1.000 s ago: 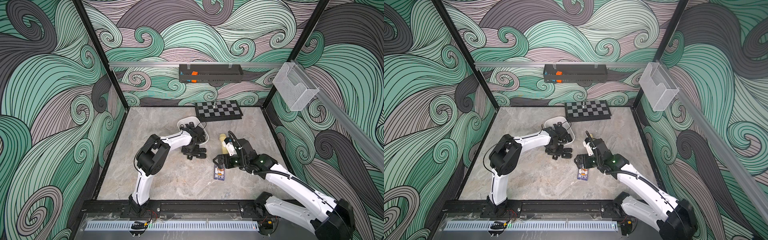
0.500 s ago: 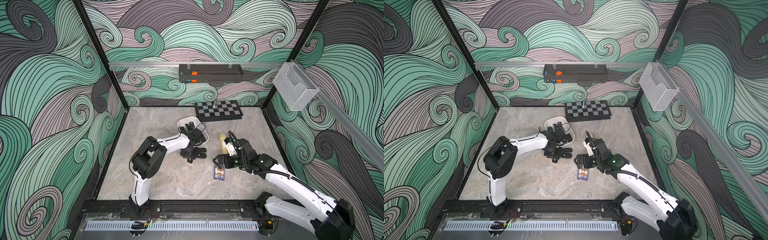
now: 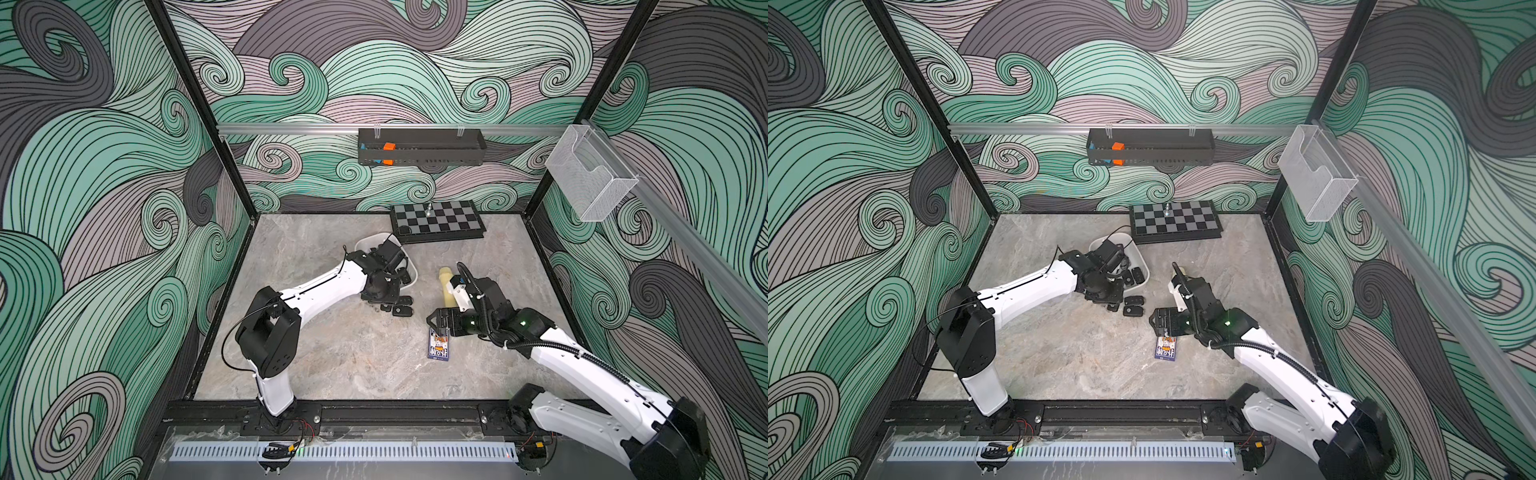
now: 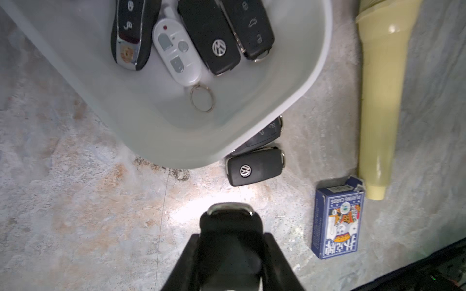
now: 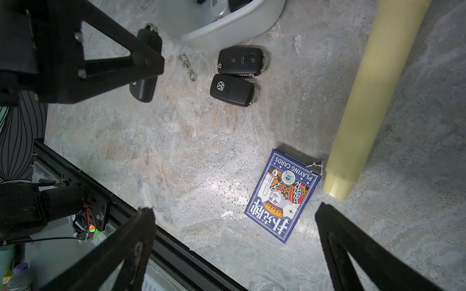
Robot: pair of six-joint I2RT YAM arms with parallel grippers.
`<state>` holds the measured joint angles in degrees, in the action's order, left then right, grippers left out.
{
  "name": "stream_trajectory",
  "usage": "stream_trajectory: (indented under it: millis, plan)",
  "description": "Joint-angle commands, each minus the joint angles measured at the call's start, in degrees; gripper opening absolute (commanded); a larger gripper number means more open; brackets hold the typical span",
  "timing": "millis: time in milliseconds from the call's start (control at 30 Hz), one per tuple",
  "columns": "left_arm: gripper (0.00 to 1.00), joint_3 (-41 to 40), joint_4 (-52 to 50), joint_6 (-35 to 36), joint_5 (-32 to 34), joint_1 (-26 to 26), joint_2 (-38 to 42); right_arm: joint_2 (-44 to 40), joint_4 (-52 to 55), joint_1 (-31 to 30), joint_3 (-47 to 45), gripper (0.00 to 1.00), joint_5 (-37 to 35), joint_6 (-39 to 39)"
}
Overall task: Place the car key into the storage box
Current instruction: Pick up the car key from the center of the board, then place the car key in the storage box.
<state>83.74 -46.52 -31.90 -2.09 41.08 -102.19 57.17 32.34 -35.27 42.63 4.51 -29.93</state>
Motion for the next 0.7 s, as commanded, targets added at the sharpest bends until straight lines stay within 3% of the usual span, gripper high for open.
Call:
stream_trajectory:
  millis: [0, 333, 667]
  plan:
    - [0.22, 7.4, -2.4, 2.3, -0.6, -1.3, -3.1, -1.5, -0.3, 0.5, -0.4, 0.99, -1.4, -2.4]
    - [0.23, 26.4, -6.9, 6.1, -0.4, -6.4, -17.9, -3.4, 0.8, 0.5, -0.7, 0.99, -3.2, -4.4]
    - [0.24, 29.6, -7.2, 8.5, 1.3, -10.8, -27.2, -3.1, 1.4, 0.6, -1.3, 0.99, -3.6, -6.2]
